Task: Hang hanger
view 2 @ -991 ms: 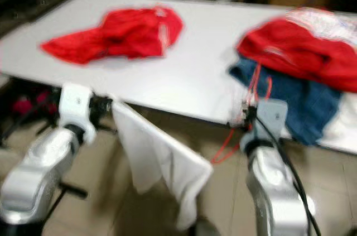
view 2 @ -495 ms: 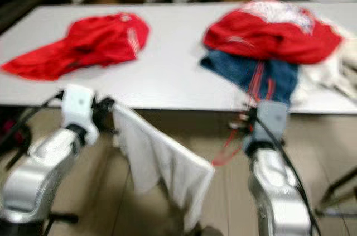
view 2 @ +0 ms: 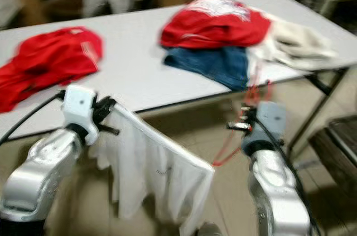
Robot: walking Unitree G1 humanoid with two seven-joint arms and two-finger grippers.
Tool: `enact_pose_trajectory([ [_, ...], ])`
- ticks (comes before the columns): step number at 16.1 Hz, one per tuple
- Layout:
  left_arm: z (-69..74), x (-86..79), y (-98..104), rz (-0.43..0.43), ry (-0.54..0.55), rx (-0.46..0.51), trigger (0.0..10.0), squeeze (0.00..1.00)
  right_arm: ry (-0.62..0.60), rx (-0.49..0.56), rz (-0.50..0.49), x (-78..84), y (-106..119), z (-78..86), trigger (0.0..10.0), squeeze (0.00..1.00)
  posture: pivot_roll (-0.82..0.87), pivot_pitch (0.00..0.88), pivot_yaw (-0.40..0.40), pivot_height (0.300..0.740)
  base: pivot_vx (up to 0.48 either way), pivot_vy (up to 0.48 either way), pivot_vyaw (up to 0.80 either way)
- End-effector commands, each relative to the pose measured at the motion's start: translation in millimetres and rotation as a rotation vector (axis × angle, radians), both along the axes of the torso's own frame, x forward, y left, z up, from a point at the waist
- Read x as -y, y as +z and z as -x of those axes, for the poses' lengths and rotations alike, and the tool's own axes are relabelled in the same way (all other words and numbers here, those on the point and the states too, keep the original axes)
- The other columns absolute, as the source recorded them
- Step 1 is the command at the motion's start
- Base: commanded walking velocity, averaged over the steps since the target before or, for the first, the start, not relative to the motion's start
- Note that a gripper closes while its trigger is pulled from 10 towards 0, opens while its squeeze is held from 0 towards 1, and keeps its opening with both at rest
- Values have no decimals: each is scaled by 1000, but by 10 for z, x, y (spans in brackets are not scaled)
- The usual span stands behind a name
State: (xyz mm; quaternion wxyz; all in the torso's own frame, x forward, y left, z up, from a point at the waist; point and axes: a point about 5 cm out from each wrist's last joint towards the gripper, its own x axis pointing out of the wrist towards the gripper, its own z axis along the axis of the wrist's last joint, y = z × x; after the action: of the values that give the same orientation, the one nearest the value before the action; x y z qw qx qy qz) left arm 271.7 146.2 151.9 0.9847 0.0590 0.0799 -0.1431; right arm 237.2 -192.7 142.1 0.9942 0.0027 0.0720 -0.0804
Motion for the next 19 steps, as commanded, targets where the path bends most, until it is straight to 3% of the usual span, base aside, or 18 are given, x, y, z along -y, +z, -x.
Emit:
enact_pose_trajectory([
  [1, -8, -106, 45, -18, 39, 24, 10000, 0, 23, 16, -4, -52, 24, -1, 10000, 0, -171, 38, 95, 740, 0, 292, 0],
  [4, -7, -112, 35, -13, 49, 24, 10000, 0, 84, 35, 16, -125, 56, -19, 10000, 0, -174, 29, 94, 740, 0, 294, 0],
  [7, 6, -108, 56, 17, 60, 41, 10000, 0, 208, -17, 80, -253, -20, -15, 10000, 0, -173, 19, 89, 740, 0, 0, 0],
  [12, 20, -119, 60, 39, 84, 70, 10000, 0, 399, 16, 93, -400, 37, -11, 10000, 0, -183, 11, 88, 740, 0, 0, 0],
  [17, 8, -115, 70, 57, 105, 90, 10000, 0, 483, 17, 90, -438, 49, 14, 10000, 0, -188, 2, 85, 740, 0, 0, 0],
  [19, -20, -154, 136, 67, 132, 136, 10000, 0, 600, 36, 123, -495, 103, 23, 10000, 0, -185, 0, 83, 740, 0, 0, 400],
])
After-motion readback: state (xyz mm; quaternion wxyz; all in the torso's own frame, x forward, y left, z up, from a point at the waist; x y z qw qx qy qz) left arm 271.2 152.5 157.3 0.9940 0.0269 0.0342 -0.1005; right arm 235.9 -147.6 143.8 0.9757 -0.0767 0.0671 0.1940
